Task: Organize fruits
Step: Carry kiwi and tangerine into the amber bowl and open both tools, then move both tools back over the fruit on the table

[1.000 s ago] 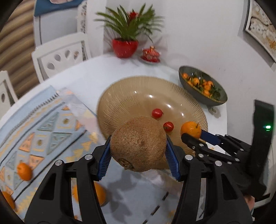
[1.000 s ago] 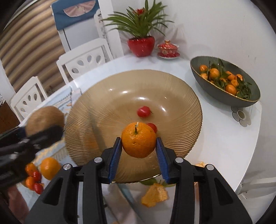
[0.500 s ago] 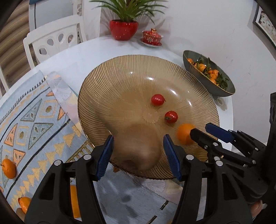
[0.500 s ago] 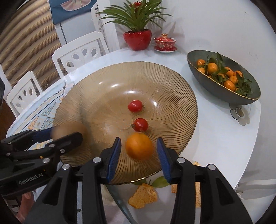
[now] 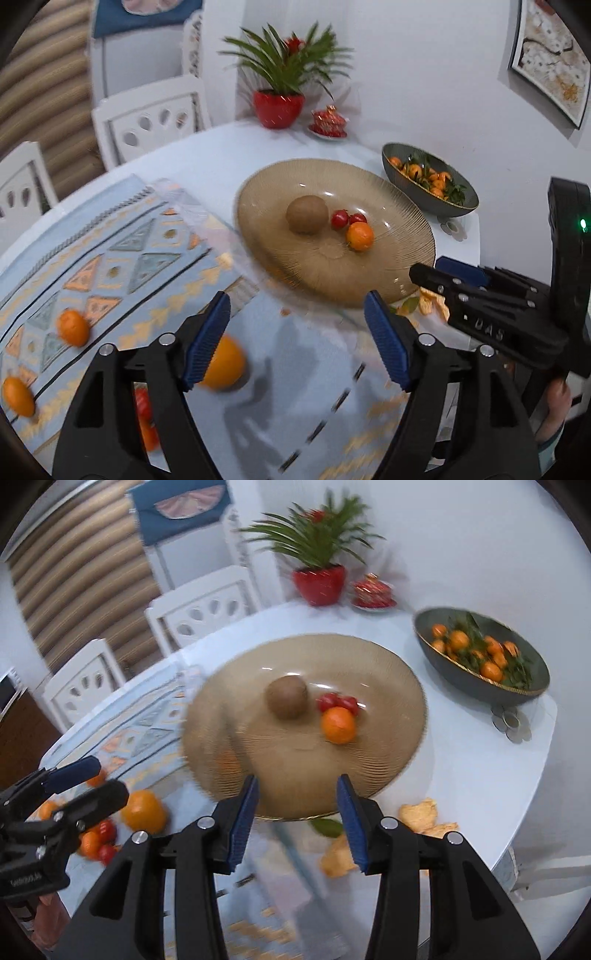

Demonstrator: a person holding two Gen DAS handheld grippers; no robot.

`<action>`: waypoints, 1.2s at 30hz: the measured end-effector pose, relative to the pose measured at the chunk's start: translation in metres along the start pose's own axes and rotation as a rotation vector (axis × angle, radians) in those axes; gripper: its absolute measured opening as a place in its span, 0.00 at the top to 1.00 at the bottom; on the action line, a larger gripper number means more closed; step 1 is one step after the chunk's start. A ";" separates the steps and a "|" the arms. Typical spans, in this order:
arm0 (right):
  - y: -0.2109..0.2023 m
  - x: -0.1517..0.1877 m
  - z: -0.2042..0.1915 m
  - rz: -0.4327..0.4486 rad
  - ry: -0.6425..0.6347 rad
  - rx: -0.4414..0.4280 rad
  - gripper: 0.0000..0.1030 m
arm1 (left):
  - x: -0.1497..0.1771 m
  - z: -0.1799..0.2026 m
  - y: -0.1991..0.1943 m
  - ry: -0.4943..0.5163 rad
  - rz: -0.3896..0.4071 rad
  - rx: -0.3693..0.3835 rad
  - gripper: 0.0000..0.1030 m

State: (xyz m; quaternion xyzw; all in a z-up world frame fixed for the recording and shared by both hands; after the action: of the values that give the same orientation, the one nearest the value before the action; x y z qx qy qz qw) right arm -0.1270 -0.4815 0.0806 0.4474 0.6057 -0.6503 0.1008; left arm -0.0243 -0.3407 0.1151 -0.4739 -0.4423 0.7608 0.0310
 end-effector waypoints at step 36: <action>0.028 0.103 -0.171 0.158 -0.256 -0.136 0.11 | 0.180 -0.197 -0.113 -0.358 0.221 -0.493 0.04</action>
State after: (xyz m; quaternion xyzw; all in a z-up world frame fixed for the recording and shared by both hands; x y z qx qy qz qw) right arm -0.0888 -0.2962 0.0116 0.3993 0.5934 -0.6496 0.2579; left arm -0.0176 -0.0613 0.0378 -0.3709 -0.5577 0.7007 -0.2458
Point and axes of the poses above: each gripper's, at about its wrist camera, not at the fingertips, and y roughly the way its jaws point, z to its right, x to its underside, the point moved 1 cm from there along y, roughly the way its jaws point, and after that the axes turned 3 degrees about -y, right-handed, at the moved point
